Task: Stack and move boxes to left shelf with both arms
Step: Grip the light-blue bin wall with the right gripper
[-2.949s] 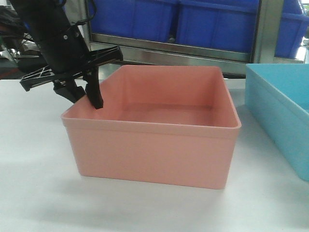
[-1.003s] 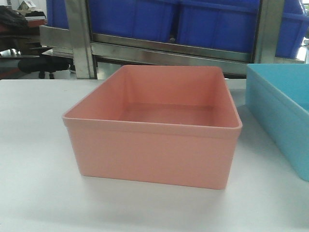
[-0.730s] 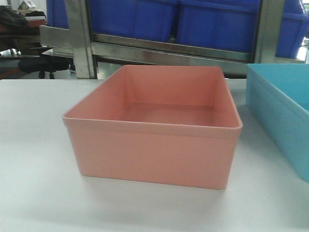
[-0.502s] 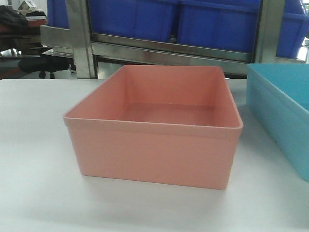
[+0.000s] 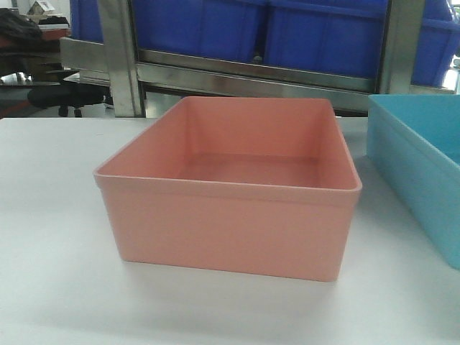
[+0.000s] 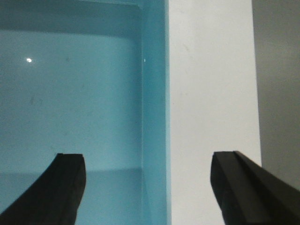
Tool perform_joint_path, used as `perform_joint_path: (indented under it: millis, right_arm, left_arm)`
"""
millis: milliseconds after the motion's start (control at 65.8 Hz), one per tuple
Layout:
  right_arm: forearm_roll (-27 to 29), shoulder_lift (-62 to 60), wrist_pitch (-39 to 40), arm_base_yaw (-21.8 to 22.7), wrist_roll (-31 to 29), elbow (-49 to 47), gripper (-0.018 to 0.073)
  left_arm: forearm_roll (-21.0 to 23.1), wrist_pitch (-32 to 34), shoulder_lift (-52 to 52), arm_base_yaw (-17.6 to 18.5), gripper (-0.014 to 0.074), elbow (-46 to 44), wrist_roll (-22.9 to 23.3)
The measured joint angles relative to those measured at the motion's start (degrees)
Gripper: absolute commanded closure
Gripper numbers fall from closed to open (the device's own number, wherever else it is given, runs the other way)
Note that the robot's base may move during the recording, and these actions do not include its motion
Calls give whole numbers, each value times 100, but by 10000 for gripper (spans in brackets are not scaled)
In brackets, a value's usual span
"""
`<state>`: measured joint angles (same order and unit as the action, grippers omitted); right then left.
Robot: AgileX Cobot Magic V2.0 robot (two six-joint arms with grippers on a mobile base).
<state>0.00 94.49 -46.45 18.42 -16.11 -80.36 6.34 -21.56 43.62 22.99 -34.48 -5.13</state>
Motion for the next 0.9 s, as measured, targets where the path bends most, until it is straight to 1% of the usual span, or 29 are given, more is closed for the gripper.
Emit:
perform_joint_path:
  millis: [258,334,395,441,502,517,608,669,745,897]
  right_arm:
    - [0,988,429,46,-40,0,-32]
    - [0,1174,502,101,-53,0,-18]
    - [0,1277,551,142,-53,0,45]
    - [0,1314,562,144,-53,0,116]
    - [0,1342,586,144,-53,0,257]
    - [0,1352,597,144,-53,0,326]
    - [-36,1351,630,144,-53,-2,526]
    - [-36,1351,630,153,-53,-13,491]
    - [-36,1351,618,153,-53,-15,507]
    - [-36,1260,514,153,-62,-15,504]
  left_arm:
    - [0,0,0,0,601,0,0]
    - [0,0,0,0,601,0,0]
    - [0,-21,0,0,601,0,0]
    - [0,-46,0,0,601,0,0]
    - [0,-91,0,0,601,0,0]
    - [0,-109,0,0,601,0,0]
    - [0,-178,0,0,601,0,0]
    - [0,-201,0,0,601,0,0]
    - [0,-205,0,0,601,0,0]
    - [75,-205,0,0,601,0,0]
